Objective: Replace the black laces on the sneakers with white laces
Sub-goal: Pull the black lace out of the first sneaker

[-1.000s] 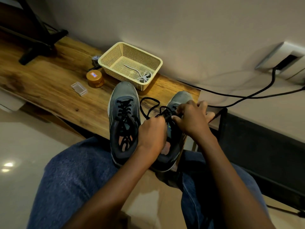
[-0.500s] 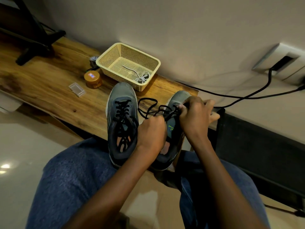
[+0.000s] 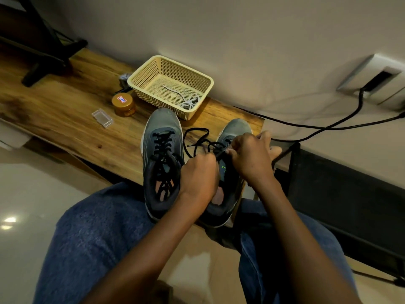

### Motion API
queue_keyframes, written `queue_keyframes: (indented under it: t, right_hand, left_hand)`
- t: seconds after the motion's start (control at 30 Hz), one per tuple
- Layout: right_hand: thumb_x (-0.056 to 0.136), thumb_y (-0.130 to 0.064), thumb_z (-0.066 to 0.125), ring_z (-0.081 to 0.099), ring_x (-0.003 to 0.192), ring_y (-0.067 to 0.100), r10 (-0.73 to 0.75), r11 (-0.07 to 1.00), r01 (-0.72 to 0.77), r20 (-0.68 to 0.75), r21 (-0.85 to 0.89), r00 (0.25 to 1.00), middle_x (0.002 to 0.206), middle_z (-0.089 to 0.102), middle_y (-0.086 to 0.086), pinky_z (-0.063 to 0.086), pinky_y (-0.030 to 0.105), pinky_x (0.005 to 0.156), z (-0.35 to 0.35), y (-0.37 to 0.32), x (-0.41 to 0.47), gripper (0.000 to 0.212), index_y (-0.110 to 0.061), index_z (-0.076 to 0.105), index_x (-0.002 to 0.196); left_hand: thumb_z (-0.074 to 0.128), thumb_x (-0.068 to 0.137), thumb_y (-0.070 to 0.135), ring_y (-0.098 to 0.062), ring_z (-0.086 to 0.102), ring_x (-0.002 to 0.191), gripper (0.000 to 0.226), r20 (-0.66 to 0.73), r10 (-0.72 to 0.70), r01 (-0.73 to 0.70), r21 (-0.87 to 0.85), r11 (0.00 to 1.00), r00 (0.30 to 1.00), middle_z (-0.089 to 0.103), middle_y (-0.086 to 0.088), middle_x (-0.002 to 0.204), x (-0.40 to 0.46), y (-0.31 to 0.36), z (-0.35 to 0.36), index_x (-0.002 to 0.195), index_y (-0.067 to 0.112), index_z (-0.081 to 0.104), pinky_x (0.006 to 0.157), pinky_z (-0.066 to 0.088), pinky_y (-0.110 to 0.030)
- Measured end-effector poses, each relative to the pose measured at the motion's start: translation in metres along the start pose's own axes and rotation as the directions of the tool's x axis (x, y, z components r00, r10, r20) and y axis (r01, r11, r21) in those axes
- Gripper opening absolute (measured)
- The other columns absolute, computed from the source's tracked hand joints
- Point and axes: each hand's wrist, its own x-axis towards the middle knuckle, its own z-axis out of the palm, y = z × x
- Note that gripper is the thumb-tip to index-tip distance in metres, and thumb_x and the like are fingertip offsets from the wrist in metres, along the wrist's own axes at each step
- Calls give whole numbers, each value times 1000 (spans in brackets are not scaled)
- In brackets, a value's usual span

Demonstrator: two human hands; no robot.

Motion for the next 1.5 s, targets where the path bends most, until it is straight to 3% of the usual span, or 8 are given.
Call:
queue_keyframes:
  t: [0.17, 0.43, 0.6, 0.8, 1.07, 1.3, 1.4, 1.5]
  right_hand:
    - [95, -16, 49, 35, 111, 28, 153, 981, -84, -434, 174, 888, 104, 51, 5, 19, 39, 81, -24, 4, 1, 6, -16, 55, 94]
    - [89, -44, 61, 29, 120, 28, 10, 1000, -11, 97, 16, 995, 100, 60, 3, 26, 41, 82, -2, 5, 0, 26, -21, 71, 90]
    - [93, -31, 59, 30, 117, 29, -13, 1000, 15, 75, -28, 997, 96, 52, 2, 28, 42, 82, -1, -1, 2, 19, -19, 59, 78]
    - [94, -21, 54, 27, 117, 25, 29, 994, 1, -265, 111, 964, 113, 49, 0, 15, 36, 80, -14, -3, -14, 5, -21, 56, 89]
    - [91, -43, 58, 28, 120, 32, 31, 996, -25, 75, -81, 997, 109, 57, 5, 31, 48, 90, 3, 4, 2, 27, -21, 69, 100]
    - [89, -24, 62, 39, 115, 30, 9, 997, -6, -33, 81, 999, 95, 55, 3, 34, 49, 91, 5, -1, 3, 21, -23, 53, 71]
    - [91, -21, 59, 29, 116, 25, 37, 995, -23, -146, 100, 989, 98, 45, -4, 22, 40, 83, -8, 2, -8, 17, -21, 52, 76]
    - [93, -27, 57, 28, 119, 25, 41, 998, -38, -69, 49, 997, 97, 48, -5, 23, 40, 82, -9, 9, -6, 9, -22, 61, 86]
  left_hand:
    - [49, 97, 16, -32, 62, 100, 16, 17, -44, 43, 28, 999, 999, 63, -14, 107, 0, 0, -1, 108, 7, 57, 75, 49, -38]
    - [46, 99, 19, -30, 62, 97, 15, 2, -20, 20, 25, 999, 1000, 63, -12, 102, -1, 0, -1, 102, 9, 57, 66, 40, -33]
    - [47, 99, 21, -30, 62, 97, 19, -17, -19, 19, 12, 1000, 1000, 63, -12, 103, -1, 0, -2, 106, 7, 57, 67, 42, -33]
    - [53, 96, 19, -29, 63, 98, 15, 21, -55, 55, 13, 998, 998, 64, -12, 105, 0, 3, -4, 105, 9, 59, 73, 47, -35]
    - [51, 97, 20, -29, 62, 98, 14, 21, -32, 32, -3, 999, 999, 63, -12, 104, 1, 1, -3, 103, 9, 58, 71, 46, -34]
    - [52, 97, 20, -28, 63, 96, 14, -6, -31, 31, 3, 1000, 1000, 64, -11, 102, -1, 2, -2, 102, 9, 59, 70, 47, -33]
    - [50, 98, 19, -28, 63, 96, 14, 4, -49, 49, -1, 999, 999, 64, -11, 103, 1, 2, -1, 104, 10, 58, 70, 45, -33]
    - [50, 98, 19, -29, 63, 97, 14, 4, -47, 47, 1, 999, 999, 64, -12, 104, 3, 1, 0, 104, 10, 58, 69, 43, -33]
